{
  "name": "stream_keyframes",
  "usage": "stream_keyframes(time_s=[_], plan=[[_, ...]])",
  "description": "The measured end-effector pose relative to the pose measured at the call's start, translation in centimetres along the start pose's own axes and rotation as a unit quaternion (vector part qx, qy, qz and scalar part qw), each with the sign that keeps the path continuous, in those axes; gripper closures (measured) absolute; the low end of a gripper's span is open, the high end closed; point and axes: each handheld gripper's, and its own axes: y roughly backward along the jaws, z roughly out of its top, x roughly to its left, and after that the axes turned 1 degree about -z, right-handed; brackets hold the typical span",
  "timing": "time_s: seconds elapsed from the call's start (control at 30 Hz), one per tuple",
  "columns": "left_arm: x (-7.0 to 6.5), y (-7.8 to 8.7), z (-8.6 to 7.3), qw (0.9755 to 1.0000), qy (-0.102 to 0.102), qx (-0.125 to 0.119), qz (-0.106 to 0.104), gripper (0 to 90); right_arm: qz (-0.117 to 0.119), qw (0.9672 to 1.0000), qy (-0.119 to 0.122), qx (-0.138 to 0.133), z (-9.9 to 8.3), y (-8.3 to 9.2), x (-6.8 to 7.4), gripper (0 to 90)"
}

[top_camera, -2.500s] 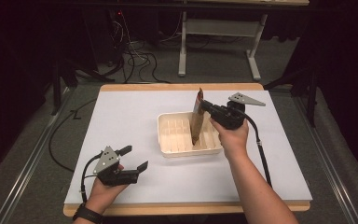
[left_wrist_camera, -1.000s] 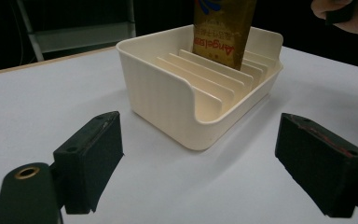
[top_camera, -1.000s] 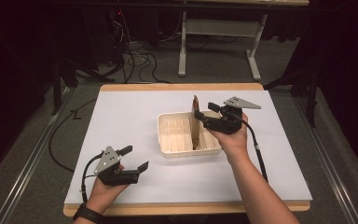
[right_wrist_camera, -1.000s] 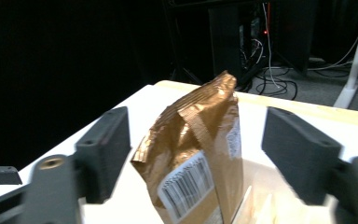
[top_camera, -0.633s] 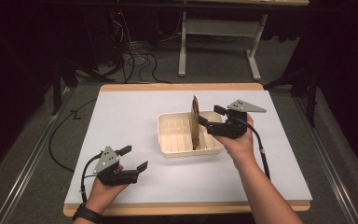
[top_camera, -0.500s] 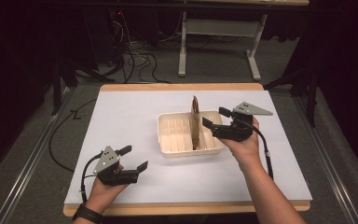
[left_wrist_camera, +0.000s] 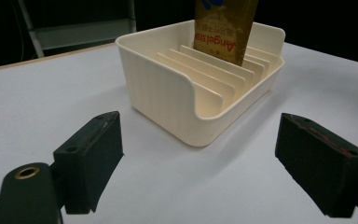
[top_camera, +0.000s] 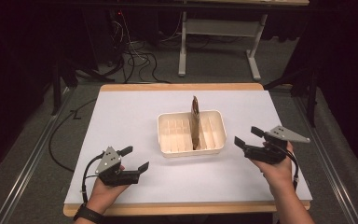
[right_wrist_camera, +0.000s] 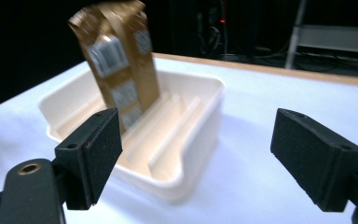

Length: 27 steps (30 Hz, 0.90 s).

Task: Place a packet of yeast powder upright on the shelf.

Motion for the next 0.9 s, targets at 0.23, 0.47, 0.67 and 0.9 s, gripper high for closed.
stream_keyframes(time_s=[0.23,0.47,0.67,0.9], plan=[[-0.2,-0.4,-0.2,1.0,0.002,0.009,0.0,15.5,-0.057,0.9984,-0.009,-0.001,-5.4,2.9,-2.4,17.8],[-0.8,-0.9,-0.3,0.9998,-0.008,0.017,0.0,15.5,-0.045,0.9988,0.017,-0.001,-5.8,2.7,-1.7,17.5],[-0.7,-1.0,-0.4,0.9998,-0.005,0.018,0.0,15.5,-0.033,0.9993,0.019,-0.002,-5.7,2.5,-1.6,17.5],[-0.6,-0.6,-0.2,0.9999,-0.006,0.012,0.0,15.5,-0.035,0.9993,0.009,0.009,-6.0,2.3,-1.8,17.8]])
